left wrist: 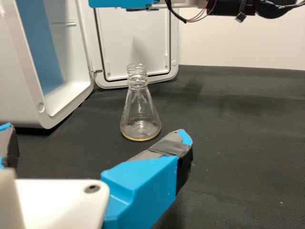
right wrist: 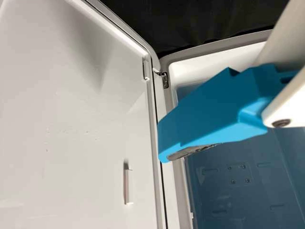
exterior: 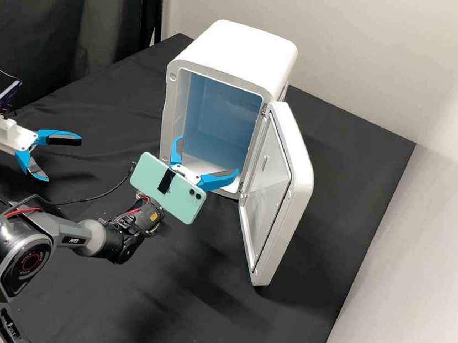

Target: Place the flask in the incubator

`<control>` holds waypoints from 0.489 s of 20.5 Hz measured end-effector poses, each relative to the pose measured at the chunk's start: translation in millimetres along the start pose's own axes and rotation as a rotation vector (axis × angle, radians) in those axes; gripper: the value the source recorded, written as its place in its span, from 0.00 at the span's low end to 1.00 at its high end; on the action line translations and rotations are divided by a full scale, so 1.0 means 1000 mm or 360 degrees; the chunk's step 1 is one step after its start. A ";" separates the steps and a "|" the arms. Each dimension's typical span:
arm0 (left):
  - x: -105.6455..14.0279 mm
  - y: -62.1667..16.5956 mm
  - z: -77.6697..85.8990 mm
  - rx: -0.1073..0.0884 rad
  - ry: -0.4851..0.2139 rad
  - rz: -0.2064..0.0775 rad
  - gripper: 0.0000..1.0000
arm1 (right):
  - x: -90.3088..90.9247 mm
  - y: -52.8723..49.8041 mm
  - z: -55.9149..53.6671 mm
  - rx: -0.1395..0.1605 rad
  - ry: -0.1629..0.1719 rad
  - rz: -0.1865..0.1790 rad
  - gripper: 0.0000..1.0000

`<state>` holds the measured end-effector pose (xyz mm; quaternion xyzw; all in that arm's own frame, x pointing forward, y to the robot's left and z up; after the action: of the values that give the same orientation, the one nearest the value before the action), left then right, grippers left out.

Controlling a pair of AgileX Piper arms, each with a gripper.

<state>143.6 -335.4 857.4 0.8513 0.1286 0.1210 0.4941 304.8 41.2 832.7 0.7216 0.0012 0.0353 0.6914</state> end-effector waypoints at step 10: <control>0.000 -0.0001 0.000 0.0002 -0.0006 -0.0002 1.00 | -0.047 0.000 0.018 0.0038 0.0044 0.0048 1.00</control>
<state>143.8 -335.7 857.0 0.8517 0.1283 0.1190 0.4939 258.7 21.2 829.6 0.7292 0.0003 0.0557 0.6821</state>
